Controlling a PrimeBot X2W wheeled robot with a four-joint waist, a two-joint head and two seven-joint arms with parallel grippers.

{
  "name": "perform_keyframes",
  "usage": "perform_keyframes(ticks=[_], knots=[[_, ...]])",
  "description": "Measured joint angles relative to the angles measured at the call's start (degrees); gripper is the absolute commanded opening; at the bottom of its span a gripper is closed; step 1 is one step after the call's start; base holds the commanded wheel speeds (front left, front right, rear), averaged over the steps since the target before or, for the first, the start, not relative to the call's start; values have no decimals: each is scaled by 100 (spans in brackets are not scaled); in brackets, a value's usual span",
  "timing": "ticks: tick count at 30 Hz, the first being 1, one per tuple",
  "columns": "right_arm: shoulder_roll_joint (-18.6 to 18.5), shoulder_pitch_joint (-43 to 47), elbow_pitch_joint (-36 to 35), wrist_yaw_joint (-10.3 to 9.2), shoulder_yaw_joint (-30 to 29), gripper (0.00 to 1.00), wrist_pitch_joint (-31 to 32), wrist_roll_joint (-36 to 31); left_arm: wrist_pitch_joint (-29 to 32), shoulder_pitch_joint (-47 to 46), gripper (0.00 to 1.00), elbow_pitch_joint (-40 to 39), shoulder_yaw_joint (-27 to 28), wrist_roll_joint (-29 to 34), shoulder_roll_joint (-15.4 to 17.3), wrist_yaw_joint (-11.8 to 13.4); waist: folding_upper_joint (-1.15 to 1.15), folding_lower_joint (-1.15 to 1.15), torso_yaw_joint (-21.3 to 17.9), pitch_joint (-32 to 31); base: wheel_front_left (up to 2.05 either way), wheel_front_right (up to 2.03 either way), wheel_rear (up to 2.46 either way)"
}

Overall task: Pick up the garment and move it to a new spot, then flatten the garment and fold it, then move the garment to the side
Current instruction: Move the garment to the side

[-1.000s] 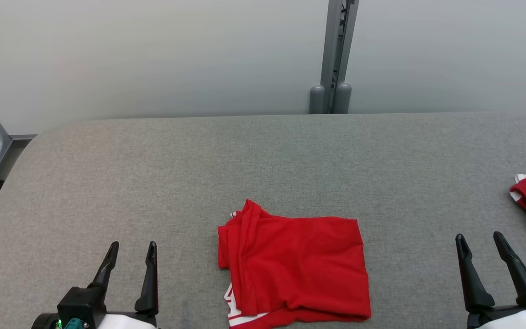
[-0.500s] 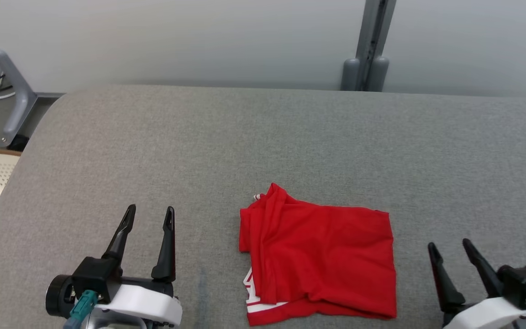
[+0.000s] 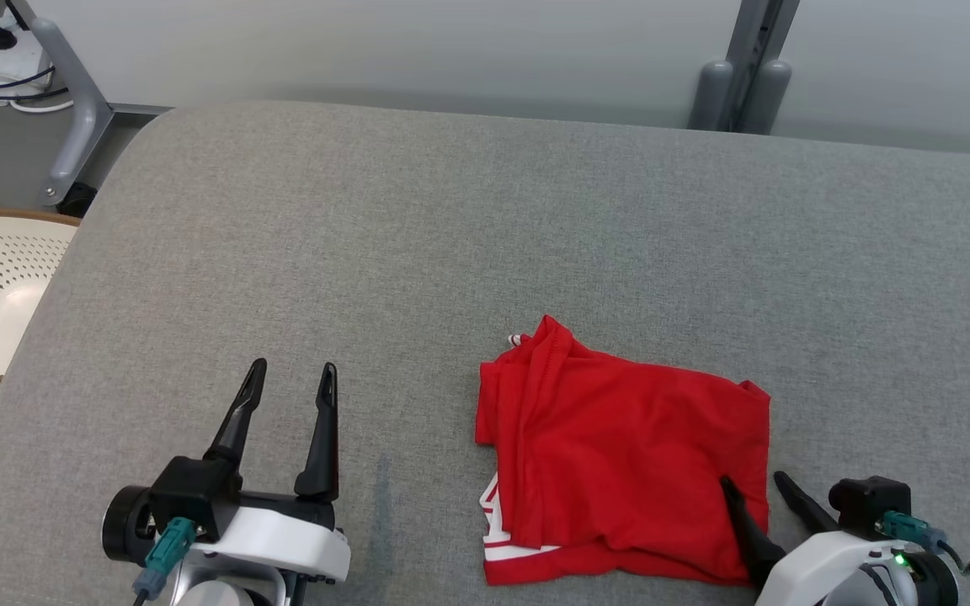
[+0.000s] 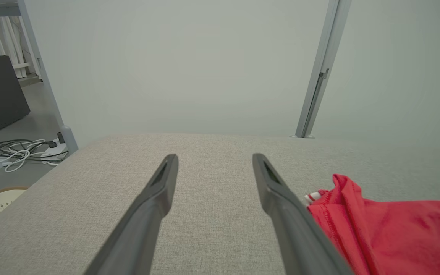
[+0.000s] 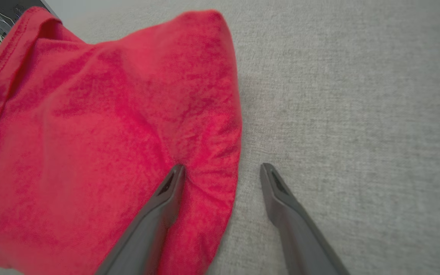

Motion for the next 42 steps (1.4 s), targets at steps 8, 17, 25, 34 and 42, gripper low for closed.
perform_keyframes(ticks=[8, 17, 25, 34, 42], knots=[[-64, -286, 338, 4, 390, 0, -133, 342, -34, -36, 100, 42, 25, -3, 27, 10, 0, 0, -113, -28, 0, 0, 0], [-633, -397, 55, 2, 679, 0, -252, 234, -51, 49, 100, -112, 57, 1, 96, 77, 0, 0, -740, -35, 0, 0, 0], [-1170, -581, -238, 2, 697, 0, -291, 122, 2, -7, 100, -256, 9, 60, 192, 89, 0, 0, -1540, 1, 0, 0, 0], [-1617, -1891, -31, 2, 683, 0, -575, 147, 241, -334, 100, -491, -144, 170, 292, 51, 0, 0, -2521, 180, 0, 0, 0], [-2490, -3036, 811, 2, 415, 0, -875, 401, 486, -855, 100, -744, -388, 389, 413, -64, 0, 0, -2700, 925, 0, 0, 0]])
